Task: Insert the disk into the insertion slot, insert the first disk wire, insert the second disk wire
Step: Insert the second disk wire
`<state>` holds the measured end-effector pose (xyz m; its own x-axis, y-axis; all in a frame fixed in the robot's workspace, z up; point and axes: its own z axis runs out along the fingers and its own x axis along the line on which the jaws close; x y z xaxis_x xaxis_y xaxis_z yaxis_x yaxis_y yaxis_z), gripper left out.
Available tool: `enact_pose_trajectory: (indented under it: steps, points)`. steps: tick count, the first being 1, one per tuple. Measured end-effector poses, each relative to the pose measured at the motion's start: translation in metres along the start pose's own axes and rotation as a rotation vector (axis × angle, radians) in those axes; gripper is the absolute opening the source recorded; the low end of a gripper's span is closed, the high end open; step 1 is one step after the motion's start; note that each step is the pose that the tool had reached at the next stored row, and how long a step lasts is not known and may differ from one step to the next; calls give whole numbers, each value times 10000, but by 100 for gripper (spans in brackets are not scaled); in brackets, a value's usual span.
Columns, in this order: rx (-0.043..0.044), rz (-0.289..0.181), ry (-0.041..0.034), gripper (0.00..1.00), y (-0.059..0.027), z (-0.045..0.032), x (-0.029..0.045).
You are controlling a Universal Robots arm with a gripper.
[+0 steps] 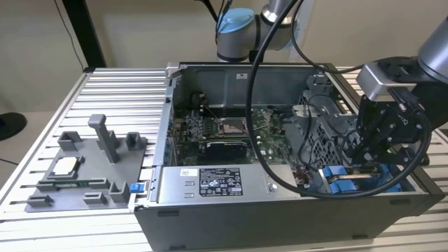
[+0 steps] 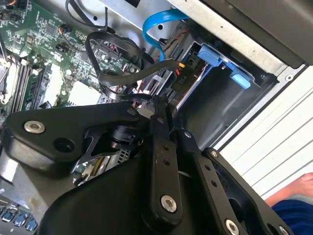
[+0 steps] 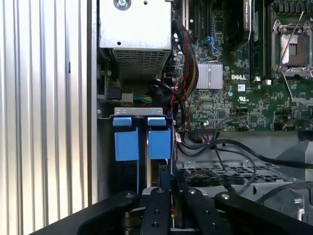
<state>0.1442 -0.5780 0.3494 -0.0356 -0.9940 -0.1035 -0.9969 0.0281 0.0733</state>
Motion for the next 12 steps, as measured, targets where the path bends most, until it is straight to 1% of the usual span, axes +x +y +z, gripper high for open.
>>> enact_pose_trajectory:
  steps: [12]
  points:
    - [8, -2, -1, 0, -3, 26, 2]
